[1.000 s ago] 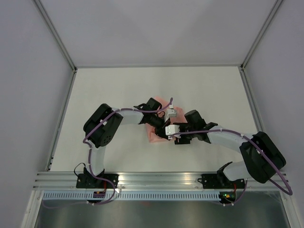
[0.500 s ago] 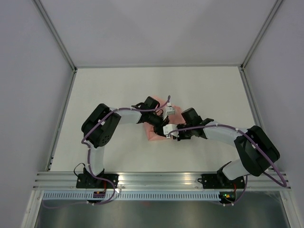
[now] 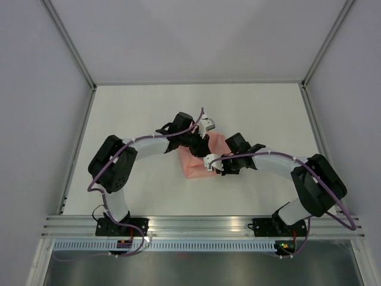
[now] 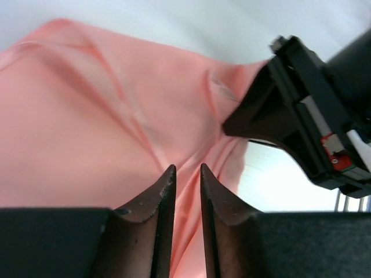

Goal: Fold the napkin, place the utensils inside, and roll it up
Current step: Roll the napkin at the center of the board.

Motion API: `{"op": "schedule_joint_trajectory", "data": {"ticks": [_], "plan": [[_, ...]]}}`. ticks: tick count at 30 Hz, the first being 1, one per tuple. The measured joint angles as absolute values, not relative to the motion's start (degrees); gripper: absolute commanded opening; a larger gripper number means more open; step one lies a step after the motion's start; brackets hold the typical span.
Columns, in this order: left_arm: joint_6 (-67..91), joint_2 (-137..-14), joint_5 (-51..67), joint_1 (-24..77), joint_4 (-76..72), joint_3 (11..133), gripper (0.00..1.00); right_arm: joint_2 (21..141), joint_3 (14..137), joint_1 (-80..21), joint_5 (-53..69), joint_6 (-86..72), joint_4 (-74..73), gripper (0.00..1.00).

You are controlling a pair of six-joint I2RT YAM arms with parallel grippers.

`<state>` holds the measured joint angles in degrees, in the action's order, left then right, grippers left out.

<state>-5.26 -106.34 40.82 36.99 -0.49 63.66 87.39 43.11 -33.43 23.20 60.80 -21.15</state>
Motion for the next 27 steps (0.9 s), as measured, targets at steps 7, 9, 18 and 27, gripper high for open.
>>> {"op": "schedule_joint_trajectory", "data": {"ticks": [7, 9, 18, 27], "plan": [[0.9, -97.1, 26.9, 34.7, 4.5, 60.2, 0.16, 87.5, 43.2, -33.4, 23.1, 60.0, -21.2, 0.09], [2.9, -93.6, 23.8, 34.5, 5.9, 57.7, 0.15, 87.6, 43.3, -33.4, 23.1, 59.7, -21.2, 0.09], [8.9, -90.9, 17.6, 34.3, 9.3, 50.9, 0.14, 88.2, 44.2, -34.5, 22.0, 58.1, -21.2, 0.09], [9.1, -97.4, 15.0, 34.3, 10.2, 51.2, 0.12, 89.5, 46.4, -39.0, 19.4, 56.3, -23.5, 0.09]]}}
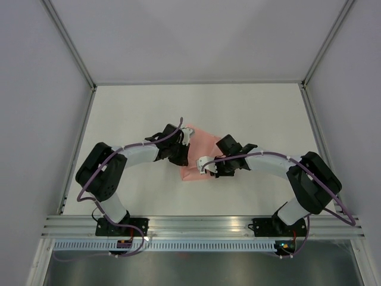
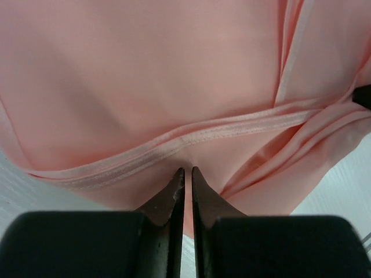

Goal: Fold the napkin, place the utensils inside, and roll it up
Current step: Roll the napkin at the center of the board.

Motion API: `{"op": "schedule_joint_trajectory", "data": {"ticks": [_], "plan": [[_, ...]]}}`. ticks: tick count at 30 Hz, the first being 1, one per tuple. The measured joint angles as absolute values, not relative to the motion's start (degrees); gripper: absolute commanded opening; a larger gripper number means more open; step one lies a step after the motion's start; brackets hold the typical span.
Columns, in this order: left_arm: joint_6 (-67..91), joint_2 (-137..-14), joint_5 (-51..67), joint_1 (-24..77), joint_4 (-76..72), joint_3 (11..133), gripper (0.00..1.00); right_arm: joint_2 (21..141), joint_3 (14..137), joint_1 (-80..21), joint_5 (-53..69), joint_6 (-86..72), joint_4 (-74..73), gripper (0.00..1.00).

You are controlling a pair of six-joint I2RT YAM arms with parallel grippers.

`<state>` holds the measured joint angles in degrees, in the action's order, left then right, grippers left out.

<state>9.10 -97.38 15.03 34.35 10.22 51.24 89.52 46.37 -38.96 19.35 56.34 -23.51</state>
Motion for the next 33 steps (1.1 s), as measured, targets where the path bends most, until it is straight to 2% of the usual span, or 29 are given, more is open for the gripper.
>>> {"op": "schedule_joint_trajectory", "data": {"ticks": [15, 21, 30, 32, 33], "plan": [[8.2, -101.4, 14.6, 34.3, 12.3, 56.7, 0.11, 102.8, 63.1, -40.1, 23.1, 56.3, -38.7, 0.06], [7.9, -101.5, 11.0, 33.5, 13.9, 58.7, 0.18, 106.0, 66.6, -39.8, 25.7, 55.3, -41.0, 0.04], [7.9, -97.7, 3.5, 29.3, 16.2, 65.2, 0.22, 109.0, 69.9, -39.8, 28.9, 52.2, -42.9, 0.03], [8.3, -94.9, 1.0, 28.1, 16.6, 65.2, 0.24, 109.8, 70.8, -39.8, 29.5, 51.8, -43.7, 0.03], [8.7, -93.0, -0.5, 27.6, 16.5, 64.9, 0.29, 110.2, 71.3, -39.8, 29.8, 51.5, -44.0, 0.03]]}}
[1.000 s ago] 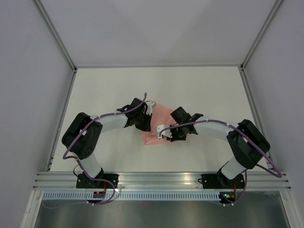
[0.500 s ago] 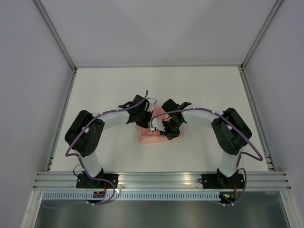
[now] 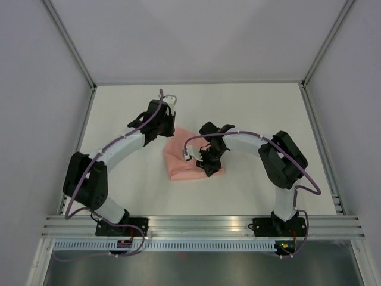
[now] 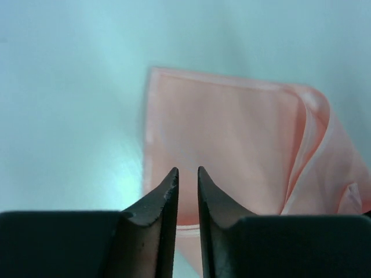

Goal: Fold the napkin, place the utensils inside, and roll it up
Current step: Roll the napkin at the center of the board.

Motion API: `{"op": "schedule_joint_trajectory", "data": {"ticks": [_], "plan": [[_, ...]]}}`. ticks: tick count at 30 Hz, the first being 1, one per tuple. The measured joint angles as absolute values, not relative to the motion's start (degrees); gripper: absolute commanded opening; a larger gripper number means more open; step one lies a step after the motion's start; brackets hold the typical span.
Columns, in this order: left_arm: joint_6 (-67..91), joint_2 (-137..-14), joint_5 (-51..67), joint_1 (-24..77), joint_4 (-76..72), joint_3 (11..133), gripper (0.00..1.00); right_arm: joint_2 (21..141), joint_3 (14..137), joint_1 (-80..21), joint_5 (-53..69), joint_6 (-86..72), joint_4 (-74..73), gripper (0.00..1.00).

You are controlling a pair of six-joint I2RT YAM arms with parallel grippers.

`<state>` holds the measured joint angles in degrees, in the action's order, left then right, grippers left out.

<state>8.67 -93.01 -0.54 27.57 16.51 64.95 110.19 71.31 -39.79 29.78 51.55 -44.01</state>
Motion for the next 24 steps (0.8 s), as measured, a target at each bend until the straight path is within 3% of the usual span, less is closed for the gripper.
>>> {"op": "schedule_joint_trajectory", "data": {"ticks": [6, 14, 19, 24], "plan": [[10.2, -75.8, -7.2, 26.8, 12.9, 60.0, 0.35, 112.4, 74.0, -39.6, 30.9, 50.5, -46.4, 0.03], [6.2, -52.5, -8.6, 29.0, -3.1, 43.9, 0.39, 116.7, 79.4, -39.4, 32.9, 49.0, -51.6, 0.03], [-0.1, -44.7, -8.7, 32.8, -9.8, 33.6, 0.41, 120.0, 83.5, -39.0, 34.7, 48.1, -55.6, 0.03], [-9.1, -44.7, -8.8, 41.0, -13.8, 30.9, 0.41, 124.4, 89.0, -38.8, 36.4, 47.2, -61.3, 0.02]]}}
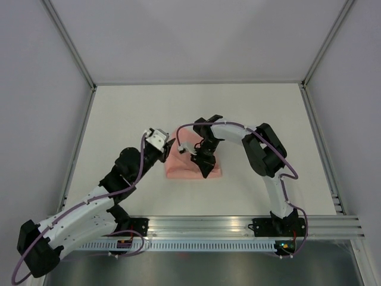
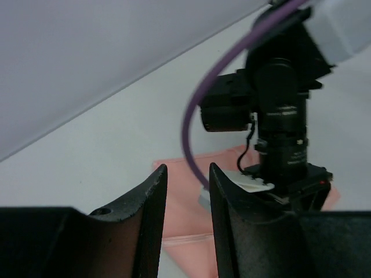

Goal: Fold the napkin, place the utensils inside, and roll it up
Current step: Roll the napkin at the center of the board.

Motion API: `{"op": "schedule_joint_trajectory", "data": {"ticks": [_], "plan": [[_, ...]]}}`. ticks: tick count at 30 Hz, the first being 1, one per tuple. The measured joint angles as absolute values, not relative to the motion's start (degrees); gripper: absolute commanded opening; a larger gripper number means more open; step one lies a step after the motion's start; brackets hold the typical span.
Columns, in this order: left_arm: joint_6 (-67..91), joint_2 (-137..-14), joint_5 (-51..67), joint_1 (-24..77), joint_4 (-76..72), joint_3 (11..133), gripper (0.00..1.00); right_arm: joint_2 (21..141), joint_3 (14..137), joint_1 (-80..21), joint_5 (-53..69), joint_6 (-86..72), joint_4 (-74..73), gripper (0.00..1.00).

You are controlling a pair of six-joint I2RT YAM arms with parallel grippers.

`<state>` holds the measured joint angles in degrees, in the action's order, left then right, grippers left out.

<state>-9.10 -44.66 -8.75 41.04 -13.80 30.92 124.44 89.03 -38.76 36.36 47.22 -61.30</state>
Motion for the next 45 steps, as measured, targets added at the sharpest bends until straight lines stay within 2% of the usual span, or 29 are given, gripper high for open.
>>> {"op": "schedule_joint_trajectory", "data": {"ticks": [4, 12, 19, 32, 45], "plan": [[-15.6, -46.1, -8.7, 48.0, -15.5, 29.5, 0.43, 127.9, 93.0, -38.6, 37.9, 46.5, -65.7, 0.02], [-23.6, -48.6, -9.5, 54.6, -15.2, 28.9, 0.47, 133.8, 99.9, -38.3, 40.2, 45.8, -73.5, 0.02], [-27.2, -60.3, -10.9, 60.9, -12.6, 28.6, 0.50, 137.7, 104.0, -37.8, 41.9, 45.0, -78.5, 0.02], [-30.7, -75.3, -10.9, 64.8, -12.7, 27.6, 0.56, 139.9, 106.2, -37.4, 42.6, 44.1, -81.5, 0.02], [-34.4, -81.4, -11.8, 65.4, -17.5, 26.8, 0.61, 140.1, 106.4, -37.2, 42.7, 43.6, -81.6, 0.01]]}}
